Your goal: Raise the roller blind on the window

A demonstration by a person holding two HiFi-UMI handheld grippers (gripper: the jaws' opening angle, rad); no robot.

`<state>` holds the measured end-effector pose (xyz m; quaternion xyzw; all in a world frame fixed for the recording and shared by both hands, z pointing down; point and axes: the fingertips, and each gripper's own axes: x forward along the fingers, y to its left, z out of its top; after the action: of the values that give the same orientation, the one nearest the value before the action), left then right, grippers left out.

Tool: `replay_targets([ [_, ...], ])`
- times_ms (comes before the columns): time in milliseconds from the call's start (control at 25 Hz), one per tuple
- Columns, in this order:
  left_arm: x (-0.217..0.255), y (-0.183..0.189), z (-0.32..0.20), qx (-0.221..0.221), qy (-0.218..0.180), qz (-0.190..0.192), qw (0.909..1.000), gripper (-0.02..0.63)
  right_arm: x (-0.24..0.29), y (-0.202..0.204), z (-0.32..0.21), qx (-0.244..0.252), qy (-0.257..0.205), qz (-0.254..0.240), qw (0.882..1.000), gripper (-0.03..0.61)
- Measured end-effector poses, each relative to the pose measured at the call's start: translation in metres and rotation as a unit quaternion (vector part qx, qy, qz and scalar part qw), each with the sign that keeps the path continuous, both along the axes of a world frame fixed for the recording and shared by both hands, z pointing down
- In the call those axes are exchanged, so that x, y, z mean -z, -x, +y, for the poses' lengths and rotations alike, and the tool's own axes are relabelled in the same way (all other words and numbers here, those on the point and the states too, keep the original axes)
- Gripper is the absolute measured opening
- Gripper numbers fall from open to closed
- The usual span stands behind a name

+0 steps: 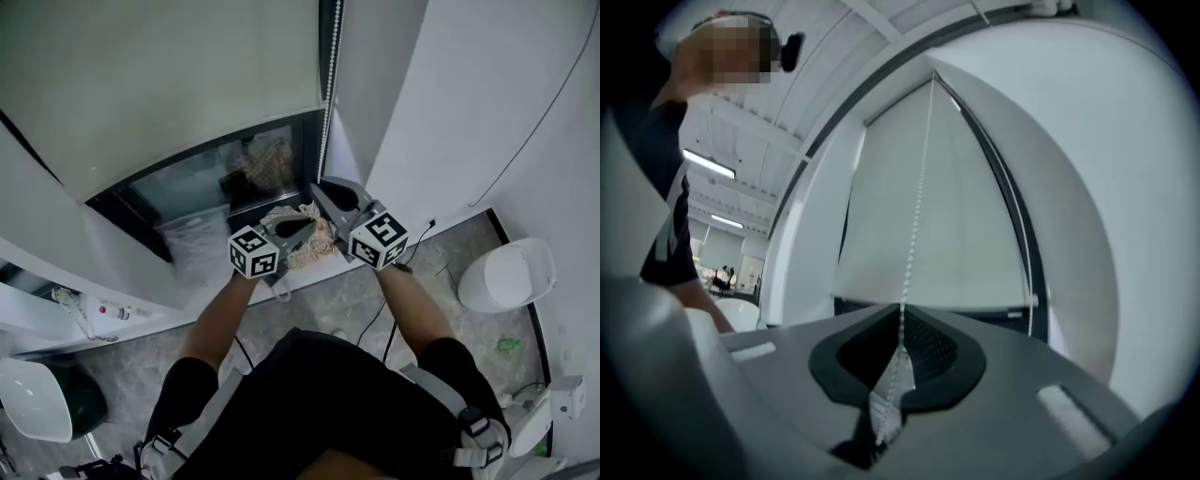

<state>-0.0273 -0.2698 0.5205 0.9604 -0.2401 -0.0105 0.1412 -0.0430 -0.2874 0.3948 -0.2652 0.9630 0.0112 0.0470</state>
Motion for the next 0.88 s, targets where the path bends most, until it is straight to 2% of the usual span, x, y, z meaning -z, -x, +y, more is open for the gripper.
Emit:
replay_targets([
  [80,-0.025,-0.003,0.012,-0.017,0.013,-0.021,0.9995,0.006,-0.026,-0.002,0.008,0.001,0.011,0.021,1.000,0.017],
  [200,-0.027,0.000,0.021,-0.021,0.016,-0.001,0.9996,0.010,-0.031,-0.008,0.014,-0.002,0.020,0.007,1.000,0.017],
  [280,-0.017,0.008,0.022,-0.021,0.003,0.012,0.9997,0.114,-0.031,-0.012,0.013,-0.007,0.017,0.005,1.000,0.017],
  [320,-0.009,0.014,0.022,-0.017,-0.006,0.022,0.9996,0.126,-0.032,-0.014,0.011,-0.010,0.017,0.004,1.000,0.017],
  [360,0.003,0.022,0.020,-0.010,-0.016,0.034,0.9992,0.144,-0.032,-0.016,0.010,-0.013,0.018,0.003,1.000,0.017],
  [480,0.057,0.040,0.011,0.000,-0.067,0.063,0.9958,0.144,-0.033,-0.021,0.010,-0.017,0.019,0.001,1.000,0.017],
  [640,0.152,0.036,-0.004,-0.021,-0.128,0.106,0.9859,0.146,-0.034,-0.022,0.011,-0.019,0.017,-0.002,1.000,0.017],
  [760,0.201,0.026,-0.020,-0.051,-0.143,0.135,0.9790,0.146,-0.035,-0.019,0.012,-0.014,0.016,0.000,1.000,0.017],
  [880,0.236,0.013,-0.030,-0.073,-0.156,0.143,0.9747,0.146,-0.033,-0.018,0.015,-0.009,0.019,-0.002,1.000,0.017],
])
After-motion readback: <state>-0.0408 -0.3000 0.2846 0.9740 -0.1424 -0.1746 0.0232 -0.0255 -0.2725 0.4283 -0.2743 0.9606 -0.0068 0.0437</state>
